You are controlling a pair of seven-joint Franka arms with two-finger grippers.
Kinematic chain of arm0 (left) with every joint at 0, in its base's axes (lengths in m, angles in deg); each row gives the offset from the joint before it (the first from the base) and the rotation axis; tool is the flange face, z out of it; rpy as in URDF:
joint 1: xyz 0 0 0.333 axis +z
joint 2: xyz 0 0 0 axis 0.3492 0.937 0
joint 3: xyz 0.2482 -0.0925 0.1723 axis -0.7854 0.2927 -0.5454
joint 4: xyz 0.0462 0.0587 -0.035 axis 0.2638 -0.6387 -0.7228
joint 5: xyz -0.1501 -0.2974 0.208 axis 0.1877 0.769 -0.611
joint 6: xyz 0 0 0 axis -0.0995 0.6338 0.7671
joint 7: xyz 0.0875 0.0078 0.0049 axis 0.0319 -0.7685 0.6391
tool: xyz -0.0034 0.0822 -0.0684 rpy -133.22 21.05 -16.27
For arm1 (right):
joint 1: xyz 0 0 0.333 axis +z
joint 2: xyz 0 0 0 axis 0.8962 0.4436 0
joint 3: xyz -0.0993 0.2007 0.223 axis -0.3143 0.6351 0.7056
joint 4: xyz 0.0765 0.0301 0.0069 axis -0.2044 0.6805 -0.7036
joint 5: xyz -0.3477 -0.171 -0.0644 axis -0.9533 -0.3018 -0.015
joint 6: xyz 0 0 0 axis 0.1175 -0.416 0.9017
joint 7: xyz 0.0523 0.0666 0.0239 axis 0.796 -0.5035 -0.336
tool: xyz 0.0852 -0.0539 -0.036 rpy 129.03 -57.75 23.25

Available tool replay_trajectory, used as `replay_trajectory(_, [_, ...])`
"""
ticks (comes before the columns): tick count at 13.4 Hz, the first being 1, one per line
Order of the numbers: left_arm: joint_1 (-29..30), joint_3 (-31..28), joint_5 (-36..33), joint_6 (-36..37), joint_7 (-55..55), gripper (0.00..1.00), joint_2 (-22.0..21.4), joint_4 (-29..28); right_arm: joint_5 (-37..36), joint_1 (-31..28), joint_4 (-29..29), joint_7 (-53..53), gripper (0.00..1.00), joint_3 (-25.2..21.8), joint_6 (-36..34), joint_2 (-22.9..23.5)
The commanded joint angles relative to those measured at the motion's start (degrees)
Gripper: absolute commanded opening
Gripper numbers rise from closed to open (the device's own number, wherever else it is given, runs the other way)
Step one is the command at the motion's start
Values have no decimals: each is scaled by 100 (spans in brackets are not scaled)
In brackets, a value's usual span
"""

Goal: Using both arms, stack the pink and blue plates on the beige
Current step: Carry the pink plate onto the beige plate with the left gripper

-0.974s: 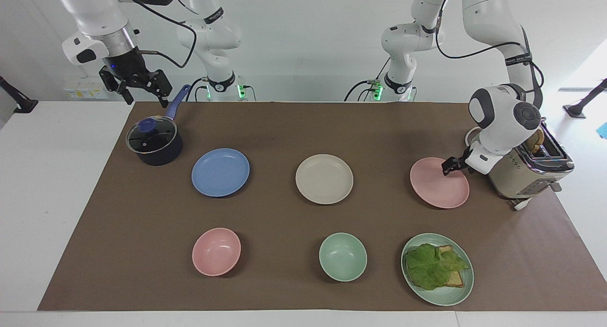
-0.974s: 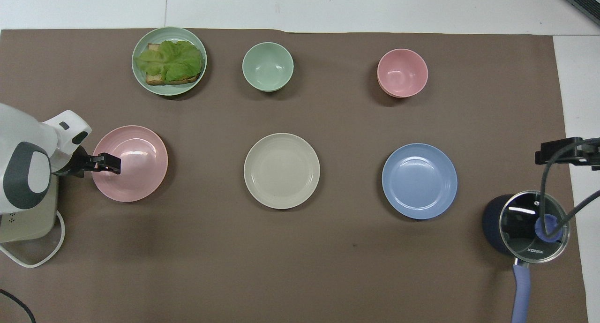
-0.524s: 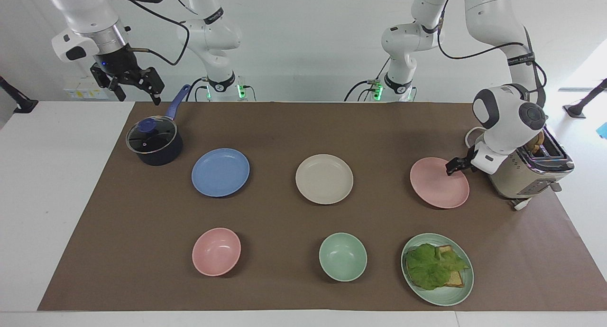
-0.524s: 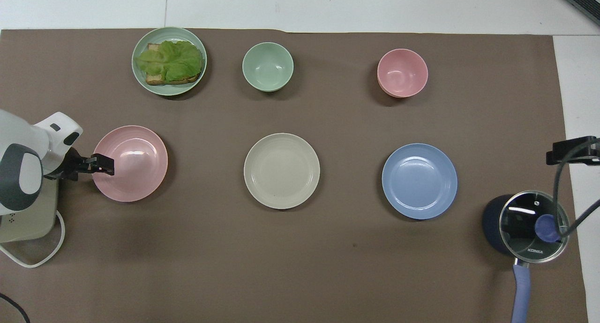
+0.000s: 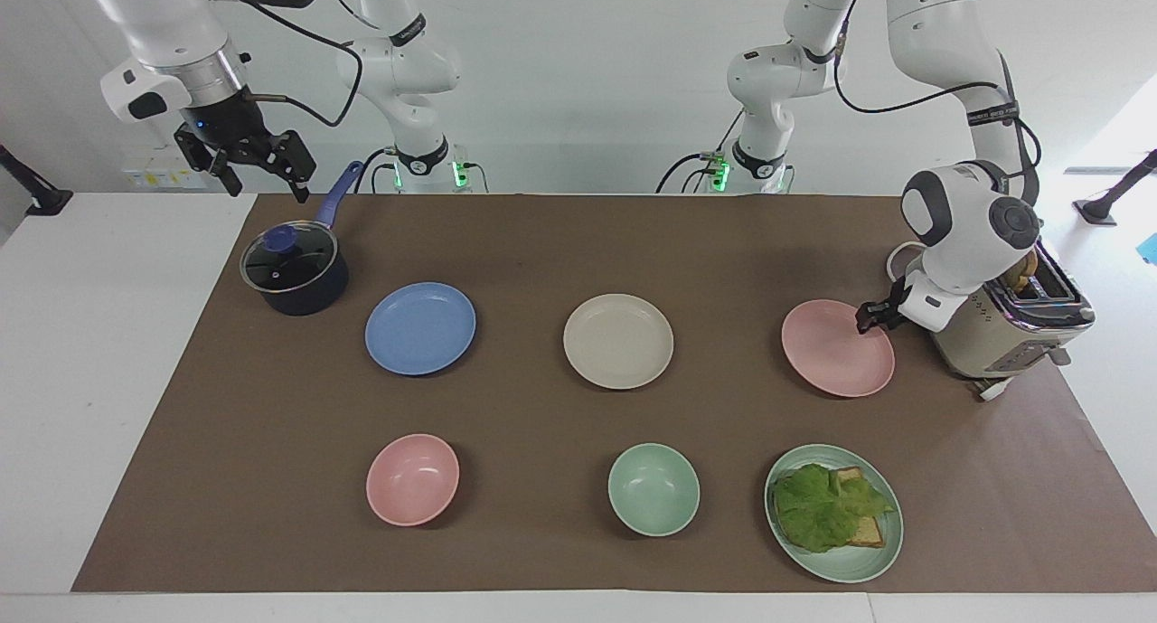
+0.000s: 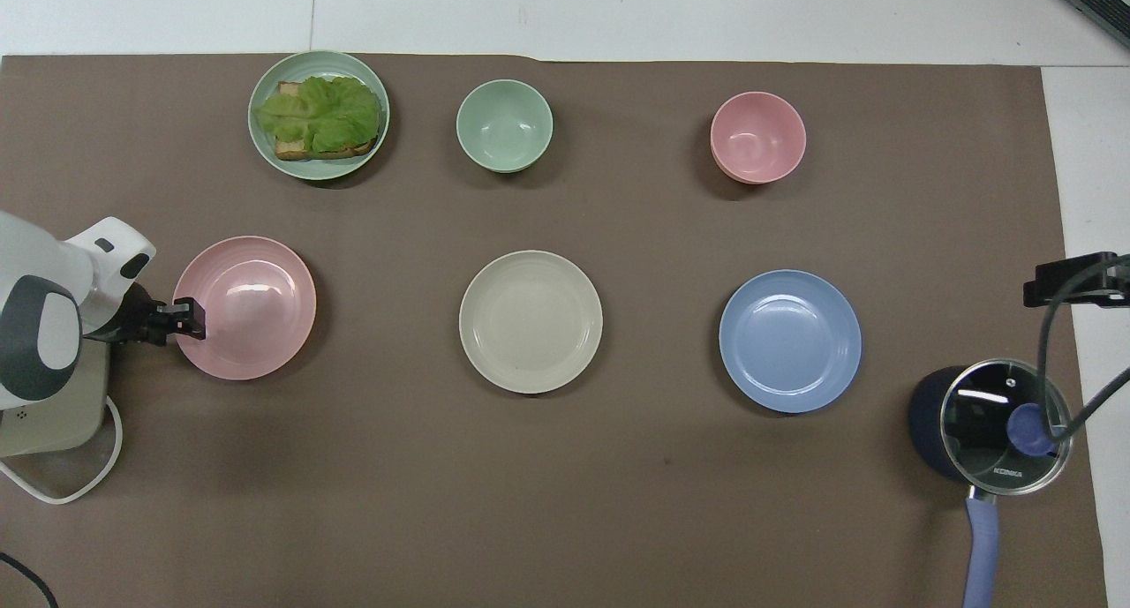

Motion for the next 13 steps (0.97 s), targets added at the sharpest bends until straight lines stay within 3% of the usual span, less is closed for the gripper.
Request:
replay_trajectory(1, [98,43,69,-180,34,13,-69,-193,-56,22,-106,-105,100,-33,-97,45])
replay_trajectory(3, [98,52,69,-163,35,0,-69,-193,-56,4,-80,-114,100,-33,-88,27])
replay_trajectory(7, [115,52,87,318,-71,0,18,192,-47,-14,-62,-105,100,-33,-61,10])
replay_trajectory(11, [54,87,666,1777,-88,0,89,1273,-47,-14,-62,-105,100,-25,-53,10])
replay_trajectory(13, [45,114,1103,1894,-88,0,36,1371,-38,-14,-45,-105,100,-24,-26,1])
